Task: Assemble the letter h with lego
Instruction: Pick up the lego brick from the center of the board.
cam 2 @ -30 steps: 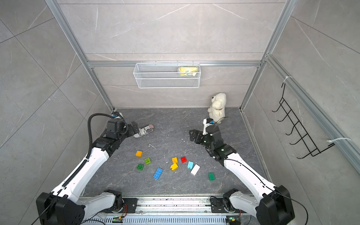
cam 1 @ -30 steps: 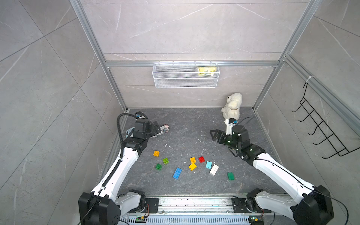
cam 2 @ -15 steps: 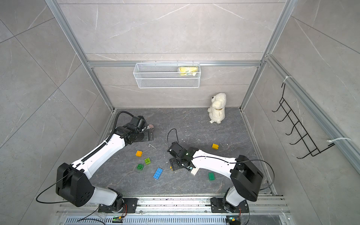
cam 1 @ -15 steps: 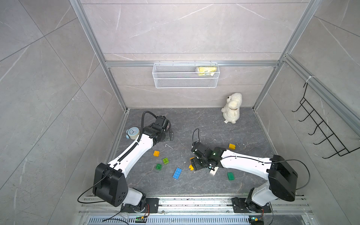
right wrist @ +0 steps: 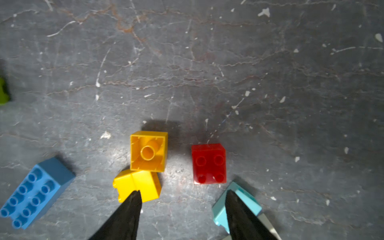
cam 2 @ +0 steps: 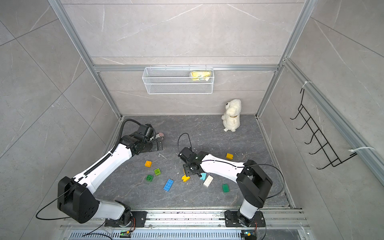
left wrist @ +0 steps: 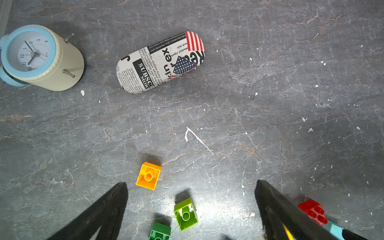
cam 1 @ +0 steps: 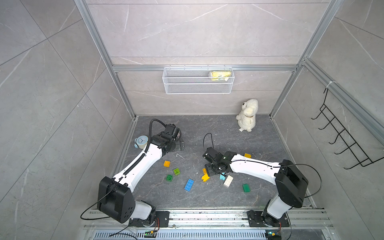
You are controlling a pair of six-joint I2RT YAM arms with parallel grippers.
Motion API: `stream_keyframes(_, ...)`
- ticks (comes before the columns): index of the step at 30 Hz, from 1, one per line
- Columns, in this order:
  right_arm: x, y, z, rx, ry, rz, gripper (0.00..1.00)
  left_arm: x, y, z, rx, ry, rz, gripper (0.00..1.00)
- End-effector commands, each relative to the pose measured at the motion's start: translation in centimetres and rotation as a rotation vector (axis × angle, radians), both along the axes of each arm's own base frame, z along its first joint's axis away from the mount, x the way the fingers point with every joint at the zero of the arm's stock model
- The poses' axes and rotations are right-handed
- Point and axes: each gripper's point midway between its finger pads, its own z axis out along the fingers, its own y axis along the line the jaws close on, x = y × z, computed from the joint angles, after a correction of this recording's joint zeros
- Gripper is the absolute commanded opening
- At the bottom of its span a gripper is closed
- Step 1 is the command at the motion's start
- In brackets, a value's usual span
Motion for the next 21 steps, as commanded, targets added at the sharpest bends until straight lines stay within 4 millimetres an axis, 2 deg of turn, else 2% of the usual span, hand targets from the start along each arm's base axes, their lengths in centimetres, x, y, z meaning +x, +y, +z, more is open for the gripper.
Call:
stream_keyframes(1, 0.5, -0.8, -1.3, -0.045, 0.047, 0.007, 0.65, 0.0, -0.1, 1.9, -0.040, -0.034, 0.009, 1.00)
stream_keyframes(6, 0.9, -1.1, -2.3, -0.041, 0.069, 0.003, 0.62, 0.0, -0.3, 1.8, -0.046, -0.027, 0.003, 1.00)
stream_keyframes(11, 1.0, -1.3, -3.5, -0.036, 0.103, -0.005, 0.53, 0.0, -0.4, 1.5, -0.047, -0.016, 0.001, 1.00)
stream_keyframes(17, 0.9, -1.6, -4.3, -0.065, 0.117, -0.014, 0.49, 0.0, -0.4, 1.4, -0.057, -0.009, 0.005, 1.00)
stream_keyframes(21, 1.1, -1.5, -4.5, -0.068, 0.122, -0.038, 0.38, 0.0, -0.6, 1.3, -0.069, -0.001, 0.005, 1.00)
